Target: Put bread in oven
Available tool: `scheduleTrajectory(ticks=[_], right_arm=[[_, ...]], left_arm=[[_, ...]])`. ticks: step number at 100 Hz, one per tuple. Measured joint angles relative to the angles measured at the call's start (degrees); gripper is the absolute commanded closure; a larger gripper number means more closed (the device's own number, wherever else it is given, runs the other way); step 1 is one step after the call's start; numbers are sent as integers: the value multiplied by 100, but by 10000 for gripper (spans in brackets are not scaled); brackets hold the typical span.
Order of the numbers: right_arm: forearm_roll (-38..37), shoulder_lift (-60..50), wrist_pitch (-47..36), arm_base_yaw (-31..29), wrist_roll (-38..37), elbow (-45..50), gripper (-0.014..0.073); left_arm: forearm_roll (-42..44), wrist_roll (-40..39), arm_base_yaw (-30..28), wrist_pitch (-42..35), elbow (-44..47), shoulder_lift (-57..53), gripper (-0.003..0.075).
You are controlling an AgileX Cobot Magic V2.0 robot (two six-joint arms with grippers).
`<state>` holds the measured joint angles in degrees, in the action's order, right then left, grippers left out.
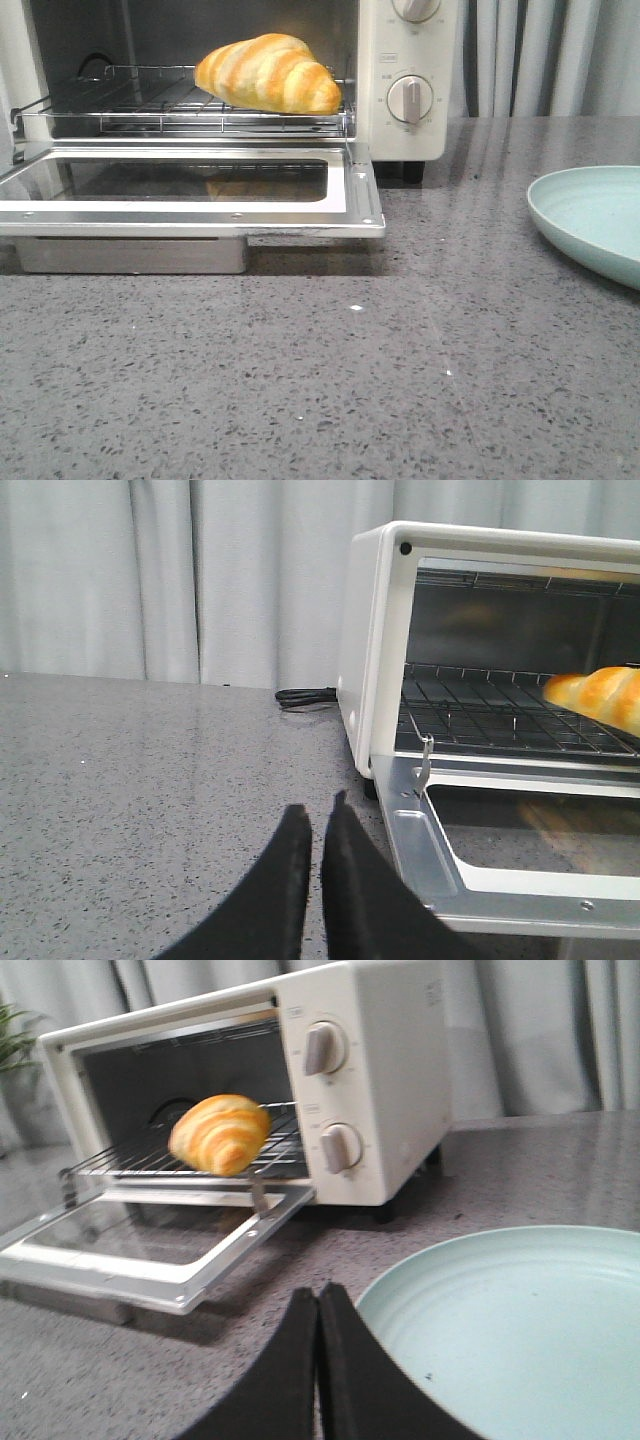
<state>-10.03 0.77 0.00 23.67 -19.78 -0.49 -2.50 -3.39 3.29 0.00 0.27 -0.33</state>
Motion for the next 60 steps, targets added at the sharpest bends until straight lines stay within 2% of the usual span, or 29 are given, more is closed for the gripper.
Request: scheduleTrajectory(ticks=[24, 60], right_arm=[[523, 0, -339, -894, 58, 132, 659], [579, 0, -537, -1754, 666, 132, 659]], left_arm=[[0, 0, 0, 0, 0, 0, 740], [0, 0, 0, 0, 0, 0, 740]])
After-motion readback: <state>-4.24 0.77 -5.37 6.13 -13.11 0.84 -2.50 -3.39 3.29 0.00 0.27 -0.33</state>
